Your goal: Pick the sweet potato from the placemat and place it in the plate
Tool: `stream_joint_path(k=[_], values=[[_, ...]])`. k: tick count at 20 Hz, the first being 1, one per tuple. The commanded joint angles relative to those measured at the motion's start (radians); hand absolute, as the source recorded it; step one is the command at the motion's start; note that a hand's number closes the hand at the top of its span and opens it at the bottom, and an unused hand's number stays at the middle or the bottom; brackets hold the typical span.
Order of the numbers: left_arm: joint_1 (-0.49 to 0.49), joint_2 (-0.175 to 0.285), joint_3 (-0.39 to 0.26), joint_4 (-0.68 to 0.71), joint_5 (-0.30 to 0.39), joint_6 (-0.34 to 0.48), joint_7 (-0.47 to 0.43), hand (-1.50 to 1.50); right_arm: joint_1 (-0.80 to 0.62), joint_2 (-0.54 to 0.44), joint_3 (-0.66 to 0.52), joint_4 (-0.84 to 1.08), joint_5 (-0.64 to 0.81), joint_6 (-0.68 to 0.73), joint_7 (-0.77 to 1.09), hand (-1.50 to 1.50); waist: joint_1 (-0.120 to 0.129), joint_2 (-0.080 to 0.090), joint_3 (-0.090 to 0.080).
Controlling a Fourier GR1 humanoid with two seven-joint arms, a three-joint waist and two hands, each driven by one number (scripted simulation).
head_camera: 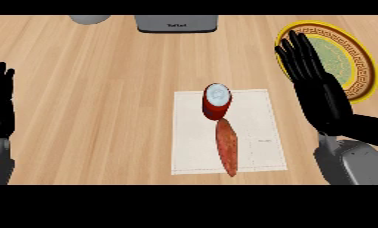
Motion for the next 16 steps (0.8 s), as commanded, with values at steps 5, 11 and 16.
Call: stream_joint_path(k=[5, 11, 16], values=[[0.072, -0.045, -0.199, -0.006, -0.088, -0.166, -0.073, 0.00, -0.080, 0.209, 0.177, 0.091, 0.145, -0.328, 0.325, 1.50, 0.040, 0.011, 0.004], [0.069, -0.050, -0.246, 0.022, -0.070, -0.241, -0.039, 0.00, 0.021, 0.267, 0.252, 0.177, 0.536, -0.704, 0.229, -1.50, 0.006, 0.008, 0.006], [0.054, -0.089, -0.266, 0.058, -0.104, -0.245, -0.064, 0.00, 0.111, 0.323, 0.506, 0.179, 0.763, -0.958, 0.240, -1.50, 0.010, 0.004, 0.008]])
